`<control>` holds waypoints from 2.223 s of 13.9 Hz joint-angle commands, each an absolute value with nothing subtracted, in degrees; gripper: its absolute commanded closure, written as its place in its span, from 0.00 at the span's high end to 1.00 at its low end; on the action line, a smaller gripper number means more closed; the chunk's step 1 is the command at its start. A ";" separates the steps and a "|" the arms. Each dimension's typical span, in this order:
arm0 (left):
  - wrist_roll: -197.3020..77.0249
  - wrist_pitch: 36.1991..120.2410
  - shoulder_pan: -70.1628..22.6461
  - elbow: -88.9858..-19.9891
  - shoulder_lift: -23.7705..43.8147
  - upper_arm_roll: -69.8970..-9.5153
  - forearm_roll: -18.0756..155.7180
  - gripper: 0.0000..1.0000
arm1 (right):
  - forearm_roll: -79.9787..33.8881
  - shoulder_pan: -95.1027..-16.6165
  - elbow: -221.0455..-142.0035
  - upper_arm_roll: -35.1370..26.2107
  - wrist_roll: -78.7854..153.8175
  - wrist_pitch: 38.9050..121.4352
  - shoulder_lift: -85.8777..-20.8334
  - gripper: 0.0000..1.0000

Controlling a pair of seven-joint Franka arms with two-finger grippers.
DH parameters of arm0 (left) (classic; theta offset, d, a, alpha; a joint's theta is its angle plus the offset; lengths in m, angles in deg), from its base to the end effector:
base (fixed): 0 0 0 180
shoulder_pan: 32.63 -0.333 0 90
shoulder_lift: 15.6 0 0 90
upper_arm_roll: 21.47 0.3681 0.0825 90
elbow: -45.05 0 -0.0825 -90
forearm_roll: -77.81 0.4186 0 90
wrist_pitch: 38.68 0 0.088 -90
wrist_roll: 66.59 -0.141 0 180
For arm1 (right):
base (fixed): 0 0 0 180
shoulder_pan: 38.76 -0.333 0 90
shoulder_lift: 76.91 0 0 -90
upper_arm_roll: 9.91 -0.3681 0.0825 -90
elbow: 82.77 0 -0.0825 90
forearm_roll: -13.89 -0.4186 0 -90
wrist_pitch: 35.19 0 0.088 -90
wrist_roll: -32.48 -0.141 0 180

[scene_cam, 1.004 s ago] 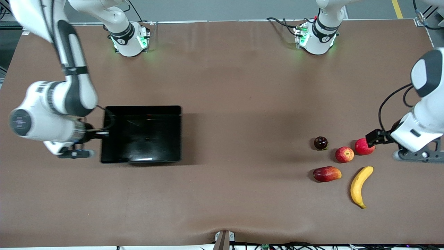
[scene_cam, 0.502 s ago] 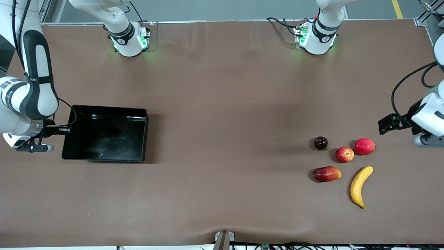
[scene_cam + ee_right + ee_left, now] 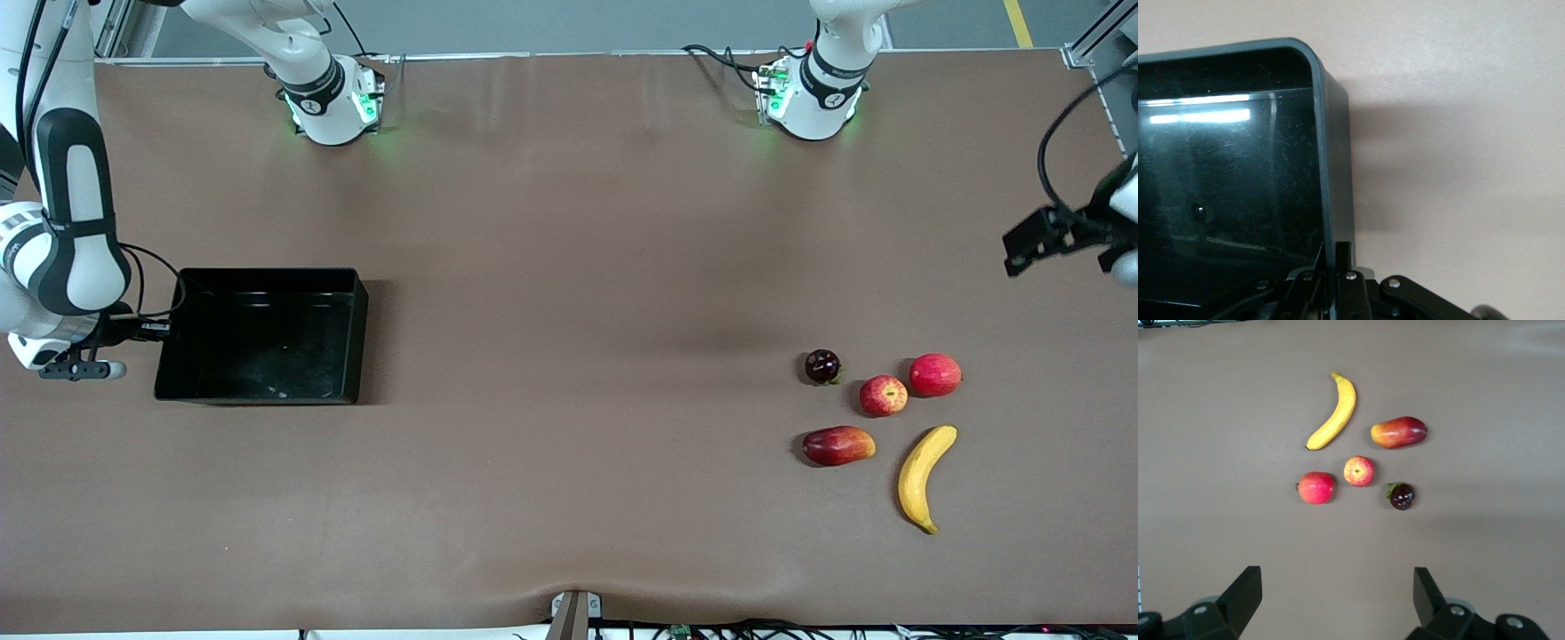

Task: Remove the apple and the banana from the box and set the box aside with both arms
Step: 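Open the right gripper off the box rim and raise it away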

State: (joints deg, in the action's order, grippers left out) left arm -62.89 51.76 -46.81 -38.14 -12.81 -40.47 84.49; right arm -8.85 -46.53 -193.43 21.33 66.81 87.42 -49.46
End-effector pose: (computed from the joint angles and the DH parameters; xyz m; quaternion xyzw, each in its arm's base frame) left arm 0.6095 -0.0293 0.6768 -0.9979 0.0074 -0.0438 0.0472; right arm 0.6030 -0.2187 0.2443 -0.9955 0.0149 0.0608 0.0716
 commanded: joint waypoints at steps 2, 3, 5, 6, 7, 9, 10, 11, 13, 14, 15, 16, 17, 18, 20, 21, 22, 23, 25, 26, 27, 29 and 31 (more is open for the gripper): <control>-62.81 52.02 -38.01 -47.40 -20.95 -30.45 79.68 1.00 | -10.55 -46.32 -193.42 22.87 70.27 87.33 -49.40 0.25; -62.81 51.85 -36.69 -48.02 -21.74 -28.43 78.61 1.00 | -10.63 -46.23 -193.16 22.87 70.19 87.16 -49.31 0.99; -62.11 49.49 -36.15 -48.03 -22.54 -27.97 78.43 1.00 | -10.11 -46.49 -191.24 22.87 70.28 85.41 -49.31 1.00; -61.67 48.52 -35.89 -48.11 -23.41 -27.97 78.43 1.00 | -9.93 -46.58 -189.48 22.87 70.36 82.44 -49.40 1.00; -60.71 47.55 -35.62 -48.11 -23.68 -28.06 78.34 1.00 | -9.76 -46.76 -186.42 22.87 70.54 78.32 -49.48 1.00; -59.65 47.10 -35.62 -48.99 -24.21 -28.58 78.16 1.00 | -9.75 -47.02 -179.39 22.78 71.42 69.36 -49.57 1.00; -59.30 47.10 -35.01 -48.99 -23.86 -28.76 78.08 1.00 | -10.28 -46.94 -176.31 22.61 71.59 67.23 -49.49 1.00; -59.12 47.19 -34.74 -48.99 -23.60 -28.94 78.08 1.00 | -9.85 -47.28 -172.54 22.26 72.81 66.77 -49.49 1.00; -59.03 47.63 -34.74 -49.34 -23.07 -29.73 78.08 1.00 | -5.65 -49.48 -166.56 22.17 75.28 62.05 -49.40 1.00; -59.03 47.80 -34.74 -49.69 -23.07 -29.82 78.16 1.00 | -3.97 -50.01 -163.05 21.47 75.46 60.63 -49.57 1.00; -59.03 48.41 -34.74 -49.87 -22.98 -29.82 78.08 1.00 | -2.13 -50.19 -159.97 20.07 75.29 58.87 -49.66 1.00; -59.03 48.68 -34.74 -49.87 -22.90 -29.82 78.16 1.00 | -0.80 -49.84 -156.54 19.36 75.20 57.64 -49.66 1.00; -59.03 48.68 -34.66 -49.87 -22.98 -30.25 78.16 1.00 | -1.22 -49.49 -153.11 18.57 75.29 56.93 -50.27 1.00; -59.03 48.86 -34.83 -49.87 -22.98 -30.95 78.16 1.00 | -0.97 -49.14 -151.95 16.56 74.85 53.62 -52.10 1.00; -59.03 49.39 -34.83 -49.78 -22.98 -31.14 78.25 1.00 | -0.88 -46.60 -151.32 12.09 74.32 47.89 -55.44 1.00; -59.12 50.34 -34.83 -49.87 -22.81 -31.14 78.43 1.00 | -0.36 -45.10 -151.32 10.06 71.54 46.22 -57.38 1.00; -59.12 50.88 -34.83 -49.87 -22.37 -31.14 78.60 1.00 | -0.52 -43.96 -151.49 8.82 66.20 44.02 -59.31 1.00; -59.12 51.14 -34.74 -49.87 -21.93 -31.14 78.87 1.00 | 0.43 -43.86 -151.76 7.85 61.19 41.83 -60.55 1.00; -59.03 51.50 -34.74 -49.87 -21.31 -31.14 79.13 1.00 | 2.72 -43.16 -152.55 5.13 55.27 39.44 -62.92 1.00; -59.03 51.50 -35.00 -49.87 -21.40 -31.14 79.48 1.00 | 2.99 -41.85 -153.86 3.03 52.20 38.74 -64.24 1.00; -59.03 51.58 -35.18 -49.79 -21.40 -31.14 80.09 1.00 | 4.56 -41.49 -155.26 0.48 47.91 38.56 -66.25 1.00; -59.03 52.81 -35.18 -49.96 -21.40 -31.14 80.10 1.00 | 9.21 -41.22 -158.86 -5.31 37.81 38.73 -70.38 1.00; -59.12 52.81 -35.27 -49.96 -21.31 -31.14 80.36 1.00 | 10.02 -38.68 -165.00 -9.54 33.02 40.04 -75.12 1.00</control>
